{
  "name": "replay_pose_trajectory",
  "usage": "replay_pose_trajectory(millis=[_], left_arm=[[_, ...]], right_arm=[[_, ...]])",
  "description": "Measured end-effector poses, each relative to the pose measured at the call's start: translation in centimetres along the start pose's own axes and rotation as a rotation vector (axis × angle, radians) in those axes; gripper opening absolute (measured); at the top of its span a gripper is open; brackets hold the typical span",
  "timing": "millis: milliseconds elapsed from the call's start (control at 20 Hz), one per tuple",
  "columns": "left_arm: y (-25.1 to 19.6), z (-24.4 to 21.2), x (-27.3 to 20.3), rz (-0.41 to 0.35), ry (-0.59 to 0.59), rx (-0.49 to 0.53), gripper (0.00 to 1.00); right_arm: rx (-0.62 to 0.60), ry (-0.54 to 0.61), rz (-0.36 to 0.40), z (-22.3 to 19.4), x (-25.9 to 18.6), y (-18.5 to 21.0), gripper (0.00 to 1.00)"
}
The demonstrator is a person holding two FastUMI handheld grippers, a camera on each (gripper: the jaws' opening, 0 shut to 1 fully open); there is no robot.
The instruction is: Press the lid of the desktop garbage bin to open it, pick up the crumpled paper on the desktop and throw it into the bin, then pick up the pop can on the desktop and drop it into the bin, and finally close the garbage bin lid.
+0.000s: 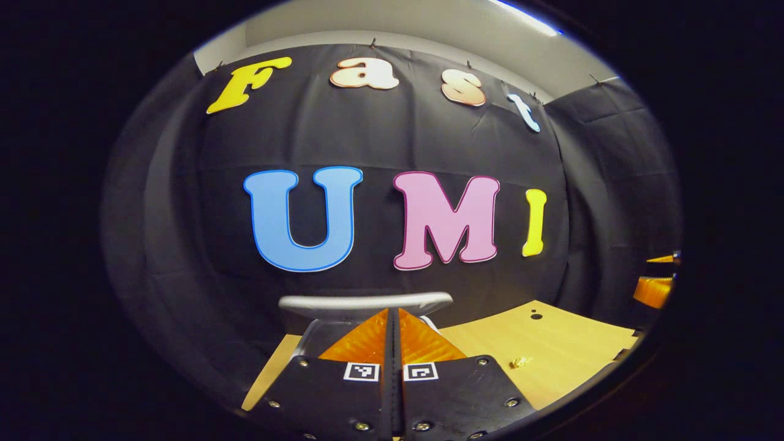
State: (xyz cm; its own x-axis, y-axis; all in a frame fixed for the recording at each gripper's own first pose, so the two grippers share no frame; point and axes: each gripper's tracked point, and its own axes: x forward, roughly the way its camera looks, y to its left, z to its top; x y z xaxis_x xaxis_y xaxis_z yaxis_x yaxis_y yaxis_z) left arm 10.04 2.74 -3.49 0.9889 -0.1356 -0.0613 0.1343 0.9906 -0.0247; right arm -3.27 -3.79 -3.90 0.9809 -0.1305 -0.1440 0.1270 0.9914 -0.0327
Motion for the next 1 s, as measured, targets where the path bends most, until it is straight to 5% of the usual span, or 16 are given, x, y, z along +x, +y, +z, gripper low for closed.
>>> replay_pose_trajectory(millis=[350, 450, 500, 550, 800, 1000], left_arm=[[-3.8, -1.1, -3.6, -0.019, -0.023, 0.014, 0.03], [-5.3, -2.9, -4.2, -0.044, 0.011, 0.011, 0.33], [-5.6, -3.7, -4.5, -0.038, 0.031, 0.020, 0.66], [-5.8, -4.3, -4.6, -0.026, 0.042, 0.023, 0.73], [-7.4, -4.1, -5.6, 0.010, 0.029, 0.064, 0.76], [-9.8, -4.6, -6.4, -0.047, 0.047, 0.046, 0.82]], right_arm=[[0.003, 0.013, 0.005, -0.5, 0.0, -0.5, 0.99], [0.002, 0.024, 0.004, -0.8, 0.0, -0.6, 0.99], [0.003, 0.029, 0.006, -1.0, 0.0, -0.6, 0.99], [0.003, 0.032, 0.008, -1.0, 0.0, -0.6, 0.99], [0.002, 0.044, 0.016, -1.5, 0.2, -0.6, 0.98], [-0.012, 0.054, 0.012, -2.3, 0.6, -1.1, 0.98]])
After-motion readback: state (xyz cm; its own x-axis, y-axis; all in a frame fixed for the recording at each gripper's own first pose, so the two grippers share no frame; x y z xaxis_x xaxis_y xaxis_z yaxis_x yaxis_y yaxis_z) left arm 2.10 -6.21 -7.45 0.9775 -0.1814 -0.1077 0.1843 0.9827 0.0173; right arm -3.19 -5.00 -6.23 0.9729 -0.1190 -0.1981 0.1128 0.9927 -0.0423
